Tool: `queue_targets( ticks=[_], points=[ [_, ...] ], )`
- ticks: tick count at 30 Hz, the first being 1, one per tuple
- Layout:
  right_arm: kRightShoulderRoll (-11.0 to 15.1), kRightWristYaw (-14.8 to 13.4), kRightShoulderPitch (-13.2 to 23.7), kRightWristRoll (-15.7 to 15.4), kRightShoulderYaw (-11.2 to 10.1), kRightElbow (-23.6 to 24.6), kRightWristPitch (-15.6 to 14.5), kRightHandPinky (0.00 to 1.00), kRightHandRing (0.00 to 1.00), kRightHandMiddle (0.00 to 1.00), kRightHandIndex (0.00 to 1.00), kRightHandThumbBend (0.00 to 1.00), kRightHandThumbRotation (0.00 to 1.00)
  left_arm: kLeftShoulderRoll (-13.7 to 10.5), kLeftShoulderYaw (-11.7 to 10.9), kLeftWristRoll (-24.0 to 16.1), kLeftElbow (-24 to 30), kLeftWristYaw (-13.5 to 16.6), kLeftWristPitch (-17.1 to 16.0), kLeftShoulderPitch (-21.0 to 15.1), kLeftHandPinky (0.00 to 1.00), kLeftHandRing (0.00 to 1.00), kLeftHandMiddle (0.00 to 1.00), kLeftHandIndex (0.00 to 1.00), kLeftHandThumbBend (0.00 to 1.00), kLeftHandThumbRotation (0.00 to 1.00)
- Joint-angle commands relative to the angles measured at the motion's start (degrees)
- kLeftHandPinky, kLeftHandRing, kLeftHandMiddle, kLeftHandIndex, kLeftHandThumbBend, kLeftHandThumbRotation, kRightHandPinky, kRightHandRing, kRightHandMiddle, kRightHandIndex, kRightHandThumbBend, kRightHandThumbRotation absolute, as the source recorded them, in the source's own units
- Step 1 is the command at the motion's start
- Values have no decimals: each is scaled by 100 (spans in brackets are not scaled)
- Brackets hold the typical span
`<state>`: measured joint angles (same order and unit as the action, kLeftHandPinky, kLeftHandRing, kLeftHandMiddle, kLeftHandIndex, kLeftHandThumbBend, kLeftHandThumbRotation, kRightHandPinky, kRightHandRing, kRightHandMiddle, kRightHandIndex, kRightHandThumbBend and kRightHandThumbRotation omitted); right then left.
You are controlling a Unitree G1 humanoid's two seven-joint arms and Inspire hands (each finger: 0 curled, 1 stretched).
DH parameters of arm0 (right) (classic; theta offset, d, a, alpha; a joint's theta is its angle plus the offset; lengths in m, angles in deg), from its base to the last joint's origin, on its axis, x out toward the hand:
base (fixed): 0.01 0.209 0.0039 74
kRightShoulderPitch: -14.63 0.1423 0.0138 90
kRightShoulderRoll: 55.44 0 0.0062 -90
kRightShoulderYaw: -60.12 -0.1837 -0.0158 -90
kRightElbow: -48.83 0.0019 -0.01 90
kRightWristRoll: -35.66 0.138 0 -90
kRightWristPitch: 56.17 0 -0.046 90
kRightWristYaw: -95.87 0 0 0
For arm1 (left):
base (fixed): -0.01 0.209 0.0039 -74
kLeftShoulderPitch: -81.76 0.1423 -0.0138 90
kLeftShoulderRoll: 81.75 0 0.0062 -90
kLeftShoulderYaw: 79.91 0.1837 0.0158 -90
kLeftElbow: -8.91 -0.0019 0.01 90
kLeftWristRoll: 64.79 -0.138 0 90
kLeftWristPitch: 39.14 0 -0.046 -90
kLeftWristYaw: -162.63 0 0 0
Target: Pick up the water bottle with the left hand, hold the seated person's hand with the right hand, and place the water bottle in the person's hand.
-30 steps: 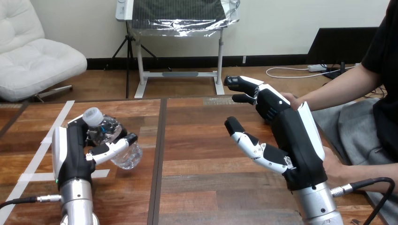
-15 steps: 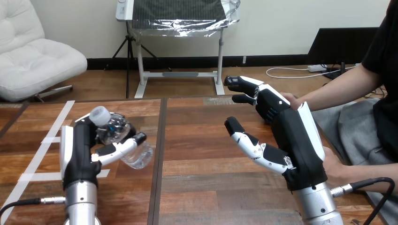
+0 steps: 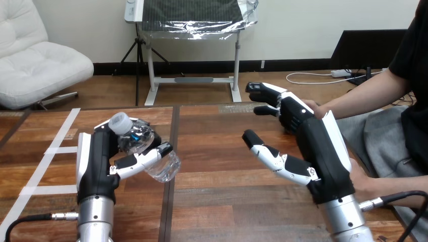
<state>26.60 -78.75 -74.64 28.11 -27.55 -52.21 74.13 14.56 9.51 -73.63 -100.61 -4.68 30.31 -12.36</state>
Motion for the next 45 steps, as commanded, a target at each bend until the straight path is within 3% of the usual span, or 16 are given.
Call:
queue_targets(
  ticks=[1, 7, 12, 16, 22, 30, 40, 45],
  points=[
    [561, -191, 226, -320, -601, 713, -412, 74, 83, 84, 80, 56, 16, 49, -50, 26, 1238, -80, -53, -375, 41, 42, 44, 47, 68, 0],
    [956, -79, 163, -561, -806, 1010, -780, 75, 84, 86, 82, 60, 17, 93, -54, 19, 1348, -139, -33, -306, 43, 42, 44, 47, 67, 0],
    [1427, -54, 115, -1056, -1050, 1247, -1068, 71, 83, 87, 83, 65, 18, 125, -56, -11, 1423, -169, -43, -243, 43, 42, 44, 48, 67, 0],
    [1853, 243, 23, -1276, -1207, 1528, -1552, 72, 84, 88, 83, 68, 19, 147, -59, -35, 1501, -191, 5, -188, 44, 42, 44, 48, 66, 0],
    [2285, 621, -58, -1450, -1318, 1815, -2160, 75, 86, 90, 86, 70, 17, 163, -67, -53, 1525, -213, -18, -155, 44, 43, 44, 48, 66, 0],
    [2838, 1124, -52, -1763, -1387, 2080, -2983, 77, 88, 91, 86, 75, 15, 170, -74, -80, 1558, -234, -25, -114, 46, 43, 44, 48, 67, 0],
    [3424, 1376, 101, -2256, -1293, 1839, -3442, 76, 89, 91, 87, 79, 22, 183, -86, -126, 1615, -246, 21, -68, 47, 44, 45, 48, 66, 0],
    [3585, 1485, 148, -2493, -1229, 1784, -3670, 76, 90, 91, 87, 82, 28, 180, -93, -99, 1601, -264, 4, -63, 47, 44, 44, 48, 66, 0]
  ],
)
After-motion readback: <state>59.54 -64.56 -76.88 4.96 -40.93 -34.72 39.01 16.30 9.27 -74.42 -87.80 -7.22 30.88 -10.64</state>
